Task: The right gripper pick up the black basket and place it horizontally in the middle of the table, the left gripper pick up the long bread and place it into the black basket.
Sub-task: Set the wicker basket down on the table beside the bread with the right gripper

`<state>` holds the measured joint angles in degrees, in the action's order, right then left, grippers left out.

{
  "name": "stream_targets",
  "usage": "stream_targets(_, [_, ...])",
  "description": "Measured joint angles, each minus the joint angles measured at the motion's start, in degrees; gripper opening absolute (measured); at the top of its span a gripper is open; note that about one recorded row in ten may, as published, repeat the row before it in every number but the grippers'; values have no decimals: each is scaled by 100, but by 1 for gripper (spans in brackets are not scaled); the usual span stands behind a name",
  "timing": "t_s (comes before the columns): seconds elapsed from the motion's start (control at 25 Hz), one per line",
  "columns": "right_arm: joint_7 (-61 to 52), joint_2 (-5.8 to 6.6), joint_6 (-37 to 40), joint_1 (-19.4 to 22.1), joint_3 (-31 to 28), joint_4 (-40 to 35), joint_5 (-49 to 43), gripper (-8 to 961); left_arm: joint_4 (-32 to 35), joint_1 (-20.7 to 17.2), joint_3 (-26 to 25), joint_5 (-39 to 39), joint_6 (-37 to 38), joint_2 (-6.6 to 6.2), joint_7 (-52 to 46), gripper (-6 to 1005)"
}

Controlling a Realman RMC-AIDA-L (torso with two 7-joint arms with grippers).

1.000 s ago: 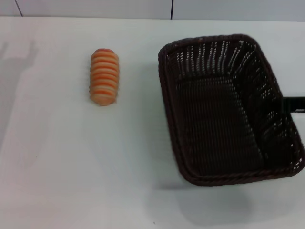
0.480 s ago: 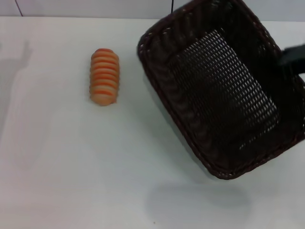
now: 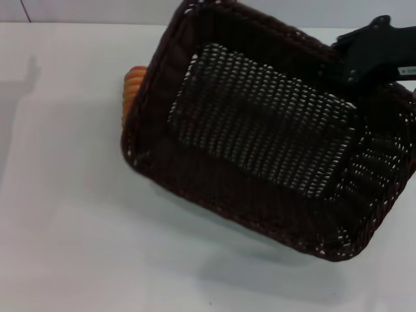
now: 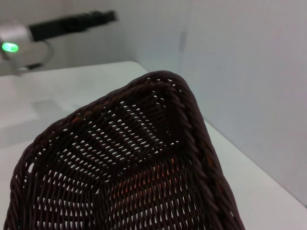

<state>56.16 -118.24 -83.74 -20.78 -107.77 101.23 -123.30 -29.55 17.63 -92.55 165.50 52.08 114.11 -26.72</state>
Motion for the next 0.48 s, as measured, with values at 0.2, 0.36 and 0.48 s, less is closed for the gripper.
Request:
stream_targets(0.2, [44,68,-523,-284,-24,-9,213,166,-14,5,0,-6,-14,16,-23,825])
stream_targets(0.36, [0,120,-932,-523,-63,-63,209,165,-16,19,-2,-20,-14,16,-25,824])
stream_targets(0.48, [-34,172,-1209,-698,-83,-159,175,165,-16,31,-53,-22,-14,29,-26,824])
